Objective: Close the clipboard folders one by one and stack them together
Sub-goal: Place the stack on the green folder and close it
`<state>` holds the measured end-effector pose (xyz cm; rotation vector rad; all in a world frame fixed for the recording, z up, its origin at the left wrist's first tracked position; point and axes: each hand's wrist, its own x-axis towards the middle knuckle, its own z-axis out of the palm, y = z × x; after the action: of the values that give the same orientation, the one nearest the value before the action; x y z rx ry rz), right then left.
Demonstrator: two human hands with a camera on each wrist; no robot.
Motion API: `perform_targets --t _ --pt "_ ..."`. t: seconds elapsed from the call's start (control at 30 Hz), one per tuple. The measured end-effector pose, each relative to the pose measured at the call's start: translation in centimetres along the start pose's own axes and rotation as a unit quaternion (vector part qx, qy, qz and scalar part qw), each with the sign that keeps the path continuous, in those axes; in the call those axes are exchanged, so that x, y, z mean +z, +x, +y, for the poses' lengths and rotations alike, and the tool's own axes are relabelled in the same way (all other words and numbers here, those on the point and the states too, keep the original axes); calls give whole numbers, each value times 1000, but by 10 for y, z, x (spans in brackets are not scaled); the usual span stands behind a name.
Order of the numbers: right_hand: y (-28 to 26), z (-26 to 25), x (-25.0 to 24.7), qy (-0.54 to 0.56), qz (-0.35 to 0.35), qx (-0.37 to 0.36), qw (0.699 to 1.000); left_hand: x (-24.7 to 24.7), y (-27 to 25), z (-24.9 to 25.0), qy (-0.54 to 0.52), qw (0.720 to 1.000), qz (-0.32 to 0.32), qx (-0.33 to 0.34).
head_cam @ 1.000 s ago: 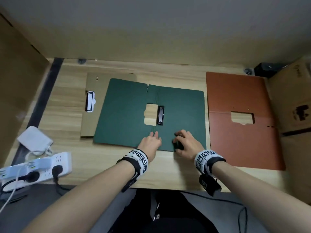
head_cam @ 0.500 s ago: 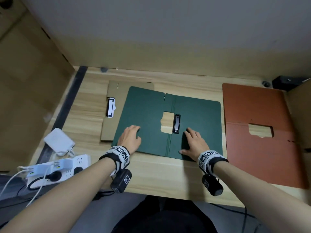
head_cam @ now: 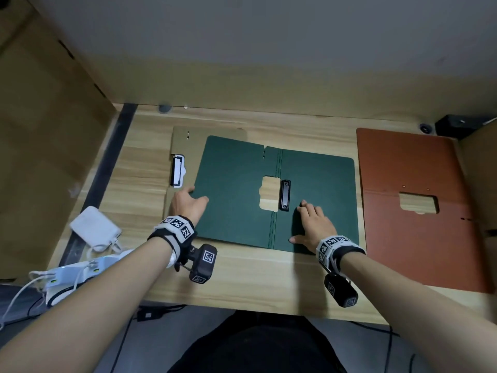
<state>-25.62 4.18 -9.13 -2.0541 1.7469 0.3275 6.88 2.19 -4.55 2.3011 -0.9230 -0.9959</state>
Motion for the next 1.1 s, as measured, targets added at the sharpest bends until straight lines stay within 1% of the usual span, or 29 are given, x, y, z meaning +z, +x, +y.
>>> perform_targets --t 0.07,0.13,0.23,0.3,0.4,0.47,0.53,0.67,0.73,0.77,0.83,0.93,1.0,1.07,1.1 --pt "0 0 0 2 3 1 1000 -8 1 8 -39 999 -4 -28" --pt "0 1 0 4 6 -1 1000 -13 5 12 -82 996 -11 -37" --pt "-2 2 0 10 9 -5 1000 -25 6 22 -125 991 -38 -23" --pt "-3 1 -2 12 6 -5 1000 -33 -5 36 -134 989 -61 9" --pt "-6 3 -11 32 -10 -15 999 -40 -28 63 -97 986 -105 84" --pt "-8 8 -23 75 -30 -27 996 -41 -45 83 -85 980 -129 126" --pt "-11 17 -39 125 -37 -31 991 -37 -60 100 -70 974 -152 155" --pt "-19 35 -76 214 8 -34 976 -16 -95 135 -54 954 -199 216" --pt "-21 45 -91 262 39 -33 964 2 -112 149 -52 943 -227 239" --pt "-22 51 -97 298 55 -31 953 13 -119 154 -54 937 -244 245" --pt "-24 59 -108 376 78 -23 923 34 -130 162 -60 927 -272 249" --pt "-35 68 -122 472 89 3 877 65 -138 163 -44 918 -297 258" --pt "-39 78 -123 511 103 26 853 83 -138 160 -30 923 -293 248" --pt "-39 94 -117 515 110 55 848 97 -133 152 -13 934 -274 228" --pt "-38 101 -112 505 110 78 852 103 -129 146 -2 941 -264 214"
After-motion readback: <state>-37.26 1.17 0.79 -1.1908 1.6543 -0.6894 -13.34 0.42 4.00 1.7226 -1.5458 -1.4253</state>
